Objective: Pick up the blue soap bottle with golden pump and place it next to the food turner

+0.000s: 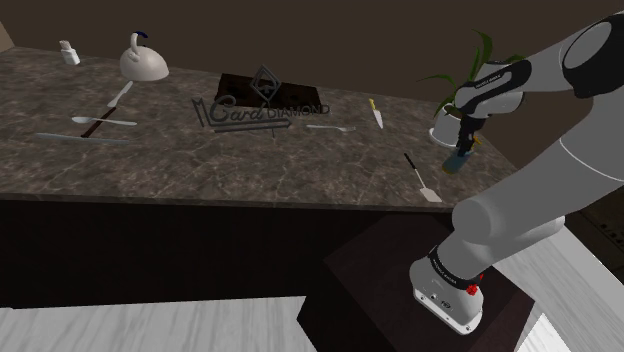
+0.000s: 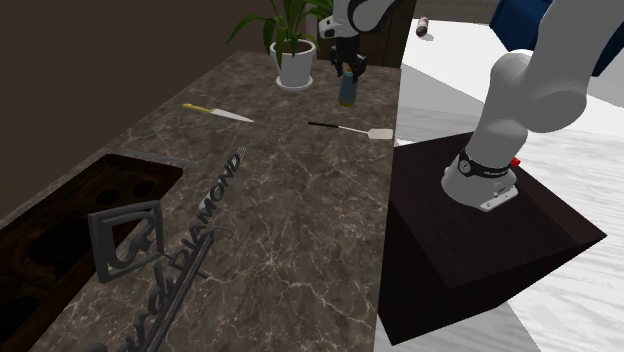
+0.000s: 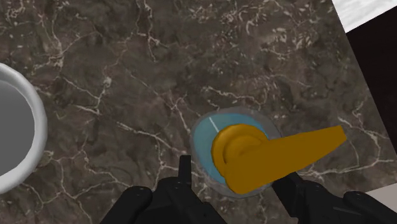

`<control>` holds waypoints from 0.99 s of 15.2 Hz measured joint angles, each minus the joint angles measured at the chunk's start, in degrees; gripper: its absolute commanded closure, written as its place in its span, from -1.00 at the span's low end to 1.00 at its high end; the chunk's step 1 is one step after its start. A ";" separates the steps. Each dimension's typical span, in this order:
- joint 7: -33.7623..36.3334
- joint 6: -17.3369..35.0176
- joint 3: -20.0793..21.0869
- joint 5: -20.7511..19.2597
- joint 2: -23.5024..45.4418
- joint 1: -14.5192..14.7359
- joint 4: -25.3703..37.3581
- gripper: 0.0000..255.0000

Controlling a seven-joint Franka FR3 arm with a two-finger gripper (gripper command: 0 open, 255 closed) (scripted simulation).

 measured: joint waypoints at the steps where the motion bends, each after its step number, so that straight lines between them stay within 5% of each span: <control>1: 0.00 0.01 0.00 0.00 0.01 0.00 0.00 1.00; 2: 0.00 0.02 0.00 0.00 0.01 0.00 0.00 -1.00; 8: 0.00 0.02 0.00 0.00 0.01 0.00 0.00 -1.00; 15: 0.78 -7.65 1.58 -0.53 -4.68 0.83 2.91 -1.00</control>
